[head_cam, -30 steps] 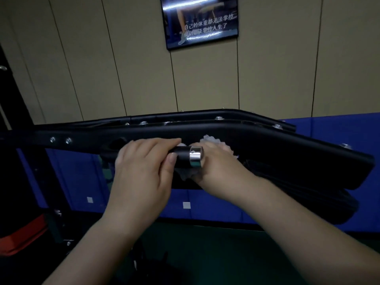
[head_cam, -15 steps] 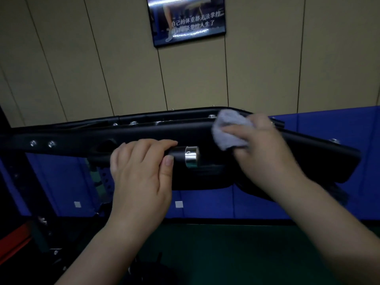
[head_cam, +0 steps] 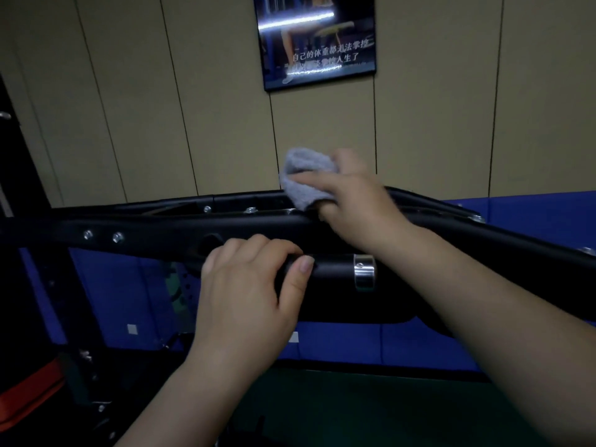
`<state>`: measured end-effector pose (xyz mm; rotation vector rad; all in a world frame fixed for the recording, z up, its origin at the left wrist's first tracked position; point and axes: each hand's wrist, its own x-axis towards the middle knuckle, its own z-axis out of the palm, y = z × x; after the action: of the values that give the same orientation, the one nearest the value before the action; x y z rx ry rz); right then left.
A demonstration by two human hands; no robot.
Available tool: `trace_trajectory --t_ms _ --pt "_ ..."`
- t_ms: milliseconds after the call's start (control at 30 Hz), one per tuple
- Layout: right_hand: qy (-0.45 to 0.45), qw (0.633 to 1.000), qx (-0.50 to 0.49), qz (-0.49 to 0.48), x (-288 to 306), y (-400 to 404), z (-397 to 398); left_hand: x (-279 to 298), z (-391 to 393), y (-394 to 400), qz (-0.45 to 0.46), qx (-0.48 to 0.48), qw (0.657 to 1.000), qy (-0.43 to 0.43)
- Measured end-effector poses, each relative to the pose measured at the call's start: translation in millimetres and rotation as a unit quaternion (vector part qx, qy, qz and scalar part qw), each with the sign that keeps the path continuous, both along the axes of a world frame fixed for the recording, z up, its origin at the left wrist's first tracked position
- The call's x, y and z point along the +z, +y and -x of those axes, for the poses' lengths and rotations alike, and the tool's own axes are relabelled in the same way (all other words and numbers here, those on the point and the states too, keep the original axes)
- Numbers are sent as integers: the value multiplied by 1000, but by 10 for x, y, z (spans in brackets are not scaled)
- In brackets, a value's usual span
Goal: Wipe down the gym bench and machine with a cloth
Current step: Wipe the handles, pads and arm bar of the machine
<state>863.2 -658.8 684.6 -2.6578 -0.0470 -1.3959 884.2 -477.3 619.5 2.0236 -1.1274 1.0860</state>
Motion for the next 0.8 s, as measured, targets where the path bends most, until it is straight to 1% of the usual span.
trace_trajectory --t_ms 33,100,133,167,267,367,433,500,567,600,633,667,700,733,800 --pt "71 997 -18 37 54 50 -151 2 -9 -3 -2 4 1000 -6" --pt "198 973 -58 105 108 135 -383 4 -23 -6 -7 9 1000 -12" --pt "239 963 -64 107 135 166 -455 3 -29 -7 -7 10 1000 -13" --pt "259 959 -60 96 162 181 -495 2 -33 -9 -7 10 1000 -13" --pt "273 959 -28 68 220 127 -476 -4 -36 -8 -5 11 1000 -14" --pt "293 956 -10 -3 271 -55 -308 -5 -36 3 -8 12 1000 -14" --pt "309 949 -36 -44 336 -275 -145 -10 -36 6 -13 13 1000 -13" --pt "322 940 -95 -63 428 -511 31 -11 -33 1 -15 15 1000 -11" --pt "279 946 -135 -91 528 -714 178 -8 -27 -13 -18 21 1000 -12" --pt "230 958 -135 -106 578 -773 225 -8 -22 -18 -18 24 999 -13" --pt "177 971 -110 -121 610 -788 251 -6 -18 -22 -17 26 999 -13" --pt "144 978 -64 -133 628 -772 250 -5 -12 -25 -16 29 999 -13" --pt "141 979 -19 -146 628 -681 244 -1 -4 -27 -16 31 999 -12" --pt "171 974 11 -146 602 -579 210 7 8 -29 -19 34 999 -11" --pt "276 955 35 -104 455 -380 109 34 38 -30 -28 40 999 -5"
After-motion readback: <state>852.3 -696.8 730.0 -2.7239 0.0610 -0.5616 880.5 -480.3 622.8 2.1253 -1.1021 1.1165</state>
